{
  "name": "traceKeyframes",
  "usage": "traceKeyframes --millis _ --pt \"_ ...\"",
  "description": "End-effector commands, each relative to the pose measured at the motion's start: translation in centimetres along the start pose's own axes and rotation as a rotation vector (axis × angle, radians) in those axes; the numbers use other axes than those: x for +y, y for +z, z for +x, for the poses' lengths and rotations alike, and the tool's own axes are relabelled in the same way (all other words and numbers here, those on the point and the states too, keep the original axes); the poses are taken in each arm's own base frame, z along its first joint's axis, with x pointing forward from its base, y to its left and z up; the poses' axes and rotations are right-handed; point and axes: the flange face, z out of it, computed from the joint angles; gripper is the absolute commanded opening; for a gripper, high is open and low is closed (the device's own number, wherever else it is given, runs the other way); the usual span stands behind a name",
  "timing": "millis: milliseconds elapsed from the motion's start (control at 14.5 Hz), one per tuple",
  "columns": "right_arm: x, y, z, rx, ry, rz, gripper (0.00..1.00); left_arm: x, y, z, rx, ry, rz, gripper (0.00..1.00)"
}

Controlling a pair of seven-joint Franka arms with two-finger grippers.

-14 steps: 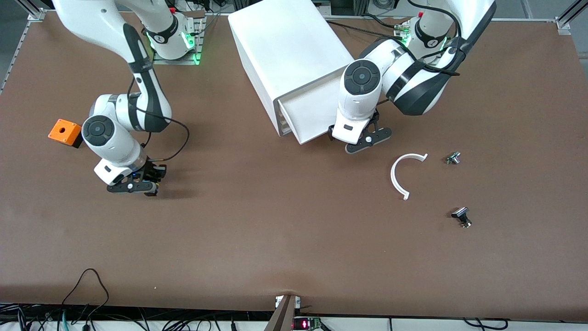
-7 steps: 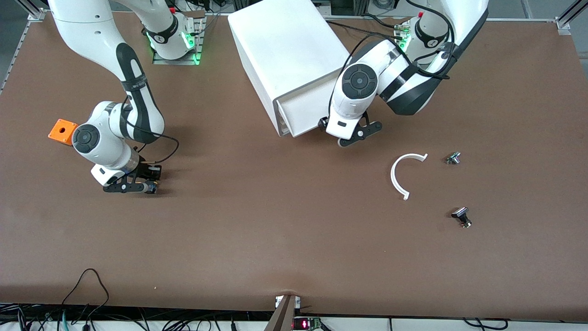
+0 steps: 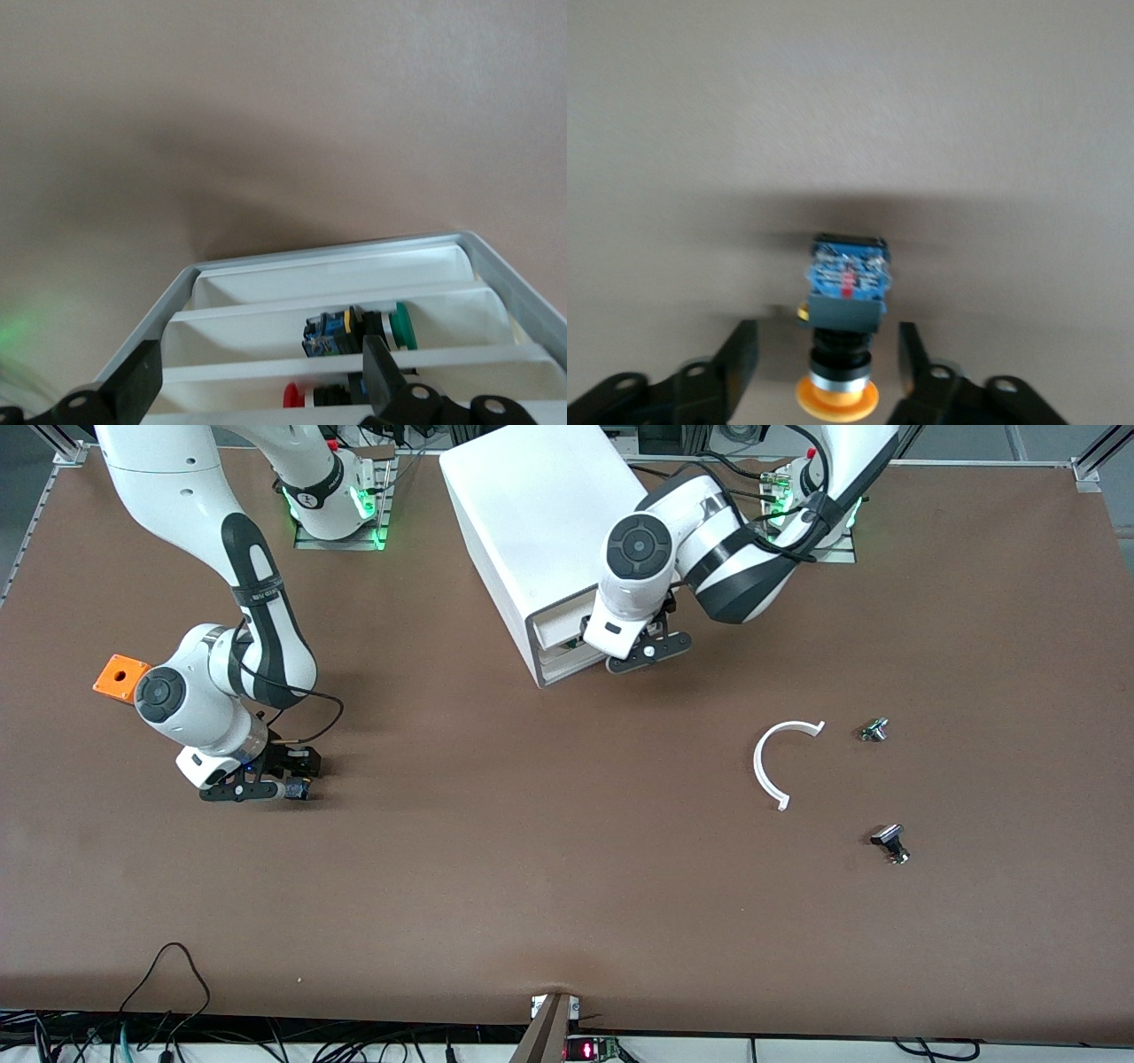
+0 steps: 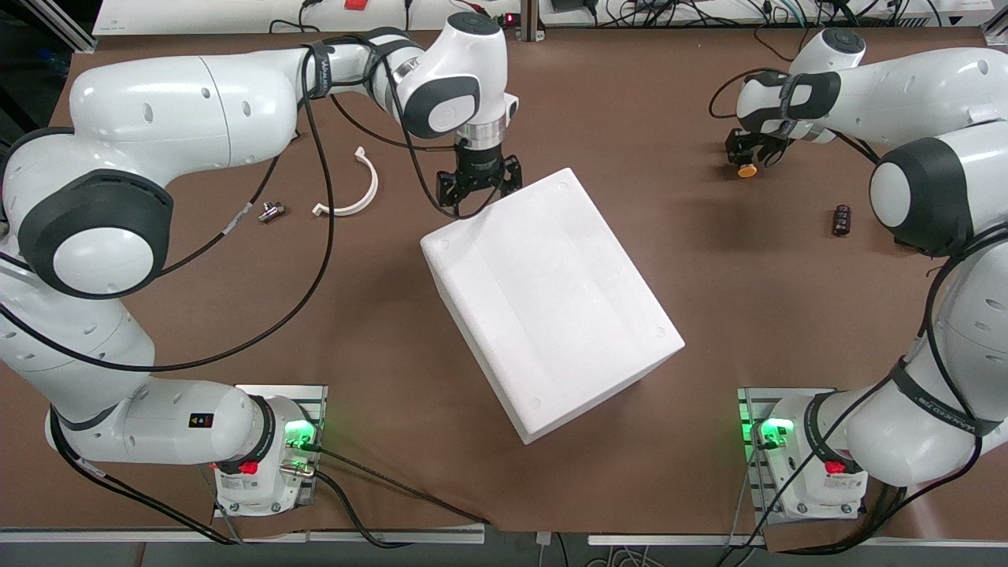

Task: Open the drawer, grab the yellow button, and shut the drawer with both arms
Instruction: 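Carry the button away with the right gripper while the left gripper pushes the drawer shut, then lower the button onto the table and open the right gripper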

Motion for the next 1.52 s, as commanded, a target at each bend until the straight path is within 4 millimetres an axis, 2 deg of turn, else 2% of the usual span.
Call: traceKeyframes --millis 0,345,621,759,966,1103,1172,1310,1448 --pt "-1.6 -6.3 0.7 0.043 -0.031 0.07 0.99 0.7 0.8 -1.4 -0.087 0.012 -0.003 0.99" --pt "-2.5 -16.5 1.3 0.124 -0.157 0.043 0.99 0.9 1.4 -1.6 -0.159 -0.005 -0.012 0.99" --pt "-2.4 -26.1 3.0 0.062 -0.166 0.012 0.99 0.3 0.8 -0.8 -0.168 -0.01 0.005 0.99" --pt "-2.9 -30.7 3.4 0.015 -0.115 -0.026 0.99 -0.9 -1.2 1.0 -0.177 0.031 0.04 0.99" --pt "-3.6 -35.0 2.7 -0.045 -0.038 -0.027 0.99 -4.2 -5.7 5.8 -0.194 0.033 0.03 0.99" --pt "-3.8 -37.1 2.2 -0.072 0.011 -0.025 0.99 -6.4 -8.4 8.9 -0.148 0.061 0.005 0.99" --pt "-3.3 -37.9 2.1 -0.078 0.046 -0.019 0.99 -7.8 -9.7 10.4 -0.117 0.097 0.013 0.99" --pt "-3.7 -39.6 1.9 -0.085 0.071 -0.002 0.99 -11.9 -13.6 13.6 -0.079 0.164 0.036 0.99" --pt "-3.8 -40.7 1.8 -0.091 0.059 0.007 0.99 -16.2 -17.6 15.9 -0.088 0.238 0.026 0.99"
